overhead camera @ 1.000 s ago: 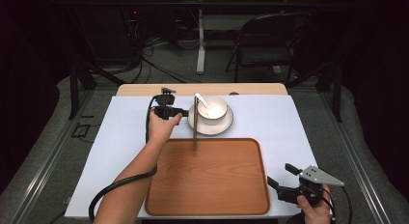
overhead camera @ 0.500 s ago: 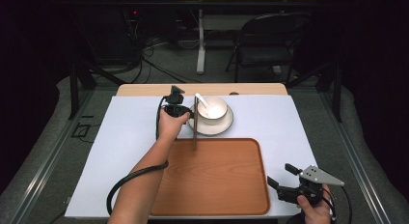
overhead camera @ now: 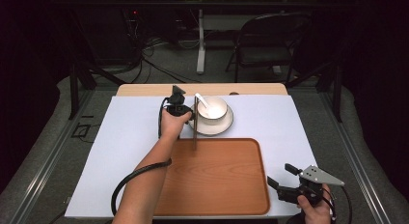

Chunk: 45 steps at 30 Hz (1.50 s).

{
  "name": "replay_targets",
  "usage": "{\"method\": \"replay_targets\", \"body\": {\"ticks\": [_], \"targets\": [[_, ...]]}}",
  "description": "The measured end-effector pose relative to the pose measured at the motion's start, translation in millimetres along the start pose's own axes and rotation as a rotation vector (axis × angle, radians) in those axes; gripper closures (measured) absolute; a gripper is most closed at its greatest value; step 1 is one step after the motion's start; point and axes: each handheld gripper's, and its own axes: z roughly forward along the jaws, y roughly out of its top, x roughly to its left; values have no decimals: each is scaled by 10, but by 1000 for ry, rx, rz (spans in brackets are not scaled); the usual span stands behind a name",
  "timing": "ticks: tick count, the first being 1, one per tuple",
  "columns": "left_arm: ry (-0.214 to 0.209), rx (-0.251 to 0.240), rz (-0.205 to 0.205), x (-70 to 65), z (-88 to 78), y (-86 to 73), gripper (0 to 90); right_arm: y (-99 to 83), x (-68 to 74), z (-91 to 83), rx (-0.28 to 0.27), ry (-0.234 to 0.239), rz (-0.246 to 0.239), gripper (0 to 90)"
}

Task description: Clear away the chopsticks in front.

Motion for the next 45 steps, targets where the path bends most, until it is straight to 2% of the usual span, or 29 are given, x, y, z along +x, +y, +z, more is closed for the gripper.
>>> {"method": "replay_targets", "body": {"ticks": [3,6,11,12,15,19,25,28,29,33,35,41,45], "targets": [[-9,23,-32,26,25,7,796,0,-1,0,-1,1,0,147],[-17,35,-85,54,47,17,807,0,1,1,0,3,0,147],[-3,58,-126,103,68,35,826,-1,-1,1,-1,3,0,147],[-5,54,-145,106,76,37,833,-1,-2,1,0,3,0,147],[-16,76,-154,124,72,51,836,-1,-3,1,0,3,0,147],[0,67,-157,115,73,54,841,0,-3,1,0,3,0,147],[-8,51,-164,103,16,50,841,-1,-6,-1,-1,3,0,147],[-9,37,-161,113,-74,43,841,-1,-8,0,0,3,2,147],[-12,42,-149,131,-123,41,841,-1,-8,0,0,3,2,147],[-14,9,-157,184,-304,-15,842,0,-4,1,0,3,1,147],[-31,-6,-162,225,-410,-59,842,1,-2,1,-1,4,0,147],[-63,-47,-164,322,-734,-237,841,4,-1,9,4,10,0,147],[-64,-49,-132,359,-933,-429,841,4,4,7,1,10,-1,147]]}}
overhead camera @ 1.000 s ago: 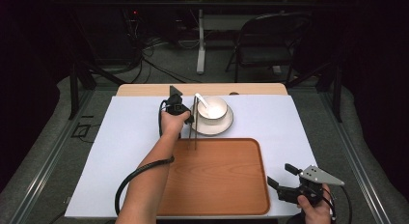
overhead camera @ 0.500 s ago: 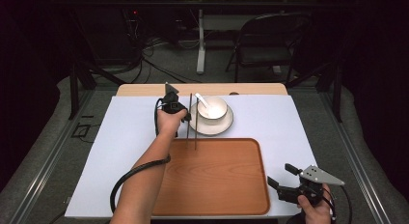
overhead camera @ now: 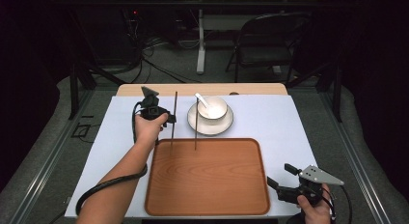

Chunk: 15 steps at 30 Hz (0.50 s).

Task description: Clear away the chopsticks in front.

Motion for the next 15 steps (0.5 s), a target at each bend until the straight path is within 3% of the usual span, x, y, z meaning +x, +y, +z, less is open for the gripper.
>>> {"method": "replay_targets", "body": {"ticks": [8,15], "targets": [[-29,-3,22,154,-328,-478,841,2,-10,1,-1,-2,14,147],[-59,-27,39,278,-499,-869,841,3,3,3,-3,-8,8,147]]}}
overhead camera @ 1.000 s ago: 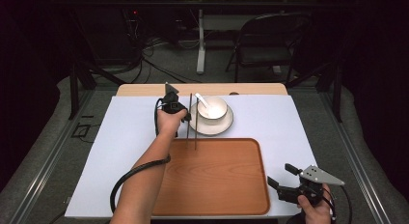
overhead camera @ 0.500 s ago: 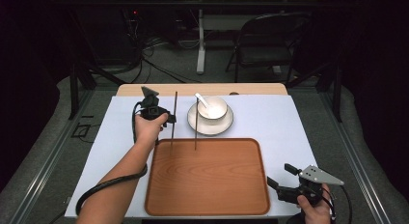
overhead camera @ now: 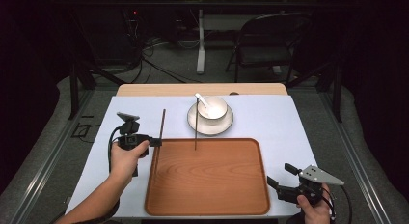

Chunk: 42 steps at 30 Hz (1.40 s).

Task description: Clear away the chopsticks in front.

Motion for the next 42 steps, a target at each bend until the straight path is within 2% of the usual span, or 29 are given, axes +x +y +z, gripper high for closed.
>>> {"method": "replay_targets", "body": {"ticks": [5,9,18,22,31,42], "targets": [[-12,-12,-8,60,-56,-246,841,0,-6,-1,0,-1,9,147],[-2,-5,-9,96,-38,-409,841,2,-5,1,4,-4,10,146],[11,61,-19,160,120,-627,842,1,2,3,4,-6,6,147],[26,88,-30,154,250,-652,842,1,4,2,3,-4,4,147],[59,159,-39,89,499,-574,841,0,2,0,1,-4,3,147],[103,226,-65,64,591,-500,838,-1,1,-3,0,-4,2,146]]}}
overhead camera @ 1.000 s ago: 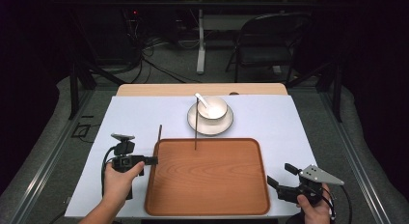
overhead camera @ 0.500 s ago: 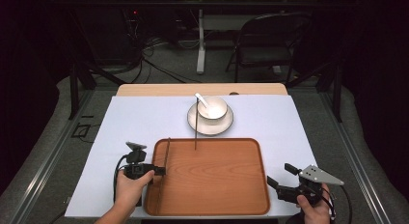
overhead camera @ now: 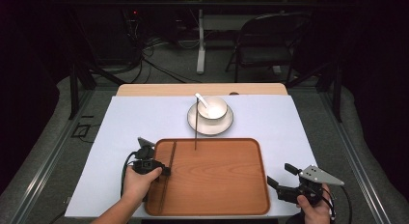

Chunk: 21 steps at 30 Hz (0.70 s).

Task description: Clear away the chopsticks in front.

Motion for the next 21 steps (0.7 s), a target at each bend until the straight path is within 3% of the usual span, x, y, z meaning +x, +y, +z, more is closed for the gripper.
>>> {"method": "replay_targets", "body": {"ticks": [21], "targets": [[-6,-6,6,-5,9,1,828,0,4,-1,-1,0,-1,147]]}}
